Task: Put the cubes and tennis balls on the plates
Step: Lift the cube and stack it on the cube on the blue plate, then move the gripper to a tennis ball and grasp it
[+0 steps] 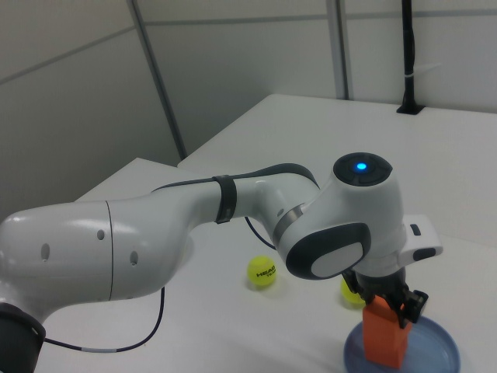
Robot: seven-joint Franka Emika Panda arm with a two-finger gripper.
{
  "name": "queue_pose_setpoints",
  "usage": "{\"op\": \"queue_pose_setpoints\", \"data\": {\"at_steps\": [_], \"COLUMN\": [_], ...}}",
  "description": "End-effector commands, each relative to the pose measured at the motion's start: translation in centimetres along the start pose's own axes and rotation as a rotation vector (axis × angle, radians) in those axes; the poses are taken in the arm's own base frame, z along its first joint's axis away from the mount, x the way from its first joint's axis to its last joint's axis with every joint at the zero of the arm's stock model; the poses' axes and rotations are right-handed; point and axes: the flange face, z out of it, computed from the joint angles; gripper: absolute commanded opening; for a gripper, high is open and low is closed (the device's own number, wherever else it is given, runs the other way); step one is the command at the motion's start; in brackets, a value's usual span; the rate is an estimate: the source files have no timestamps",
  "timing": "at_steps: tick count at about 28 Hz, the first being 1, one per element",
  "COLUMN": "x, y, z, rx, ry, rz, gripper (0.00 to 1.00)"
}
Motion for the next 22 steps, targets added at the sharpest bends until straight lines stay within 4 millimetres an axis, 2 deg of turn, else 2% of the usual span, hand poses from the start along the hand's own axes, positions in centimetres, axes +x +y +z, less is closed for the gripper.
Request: {"op": "queue_pose_setpoints", "data": {"at_steps": [1,3,9,14,18,20,22], "x": [-0.2,-0.5,-1.3,-1.7,-0.7,0.8,1.6], "y": [0.4,1.0,2.1,1.6,-0.8,-3.6,-5.3], "z": [0.0,-0.2,-1.3,-4.2,-7.6,-8.3,-8.0], "rx": [0.0,0.0,0.009,0.036,0.05,0.048,0.048], "ry": [0.018,0.017,-0.01,-0.015,0.025,0.047,0.054], "rz": [0.028,0.041,0.058,0.054,0.01,-0.058,-0.12], "gripper": [0.29,1.0,1.0,1.0,1.0,1.0,1.0]}}
